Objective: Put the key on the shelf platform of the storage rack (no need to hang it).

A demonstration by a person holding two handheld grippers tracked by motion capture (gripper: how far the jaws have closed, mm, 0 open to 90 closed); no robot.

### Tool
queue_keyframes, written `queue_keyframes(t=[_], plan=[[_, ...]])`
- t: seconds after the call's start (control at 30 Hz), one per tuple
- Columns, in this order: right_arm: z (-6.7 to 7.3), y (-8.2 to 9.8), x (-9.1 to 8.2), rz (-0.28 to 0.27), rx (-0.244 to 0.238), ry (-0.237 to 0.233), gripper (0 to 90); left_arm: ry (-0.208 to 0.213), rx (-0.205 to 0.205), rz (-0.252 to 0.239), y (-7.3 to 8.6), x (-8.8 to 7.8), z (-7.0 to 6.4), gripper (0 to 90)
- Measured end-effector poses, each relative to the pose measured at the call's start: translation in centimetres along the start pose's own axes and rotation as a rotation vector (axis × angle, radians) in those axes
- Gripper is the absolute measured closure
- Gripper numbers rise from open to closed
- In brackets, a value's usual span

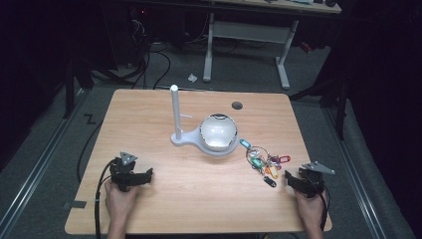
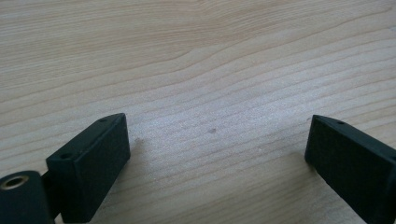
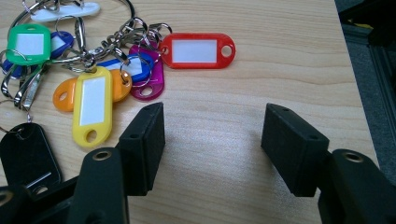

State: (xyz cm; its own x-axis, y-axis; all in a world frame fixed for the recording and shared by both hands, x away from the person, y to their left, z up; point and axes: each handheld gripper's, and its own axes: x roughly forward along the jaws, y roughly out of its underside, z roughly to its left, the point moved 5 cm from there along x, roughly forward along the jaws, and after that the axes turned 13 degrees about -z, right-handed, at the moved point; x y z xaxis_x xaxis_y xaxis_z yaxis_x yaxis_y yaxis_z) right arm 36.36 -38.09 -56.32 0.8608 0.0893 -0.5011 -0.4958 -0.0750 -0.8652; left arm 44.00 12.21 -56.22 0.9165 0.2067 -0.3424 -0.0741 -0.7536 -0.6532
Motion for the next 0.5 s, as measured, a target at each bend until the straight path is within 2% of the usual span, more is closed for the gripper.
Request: queue_keyframes(t=[0.5], plan=[[0.01, -0.01, 0.01, 0.001, 0.0, -0.002, 39.8, 0.0, -0.001, 0.001, 0.0, 0.0, -0.01, 6.9]])
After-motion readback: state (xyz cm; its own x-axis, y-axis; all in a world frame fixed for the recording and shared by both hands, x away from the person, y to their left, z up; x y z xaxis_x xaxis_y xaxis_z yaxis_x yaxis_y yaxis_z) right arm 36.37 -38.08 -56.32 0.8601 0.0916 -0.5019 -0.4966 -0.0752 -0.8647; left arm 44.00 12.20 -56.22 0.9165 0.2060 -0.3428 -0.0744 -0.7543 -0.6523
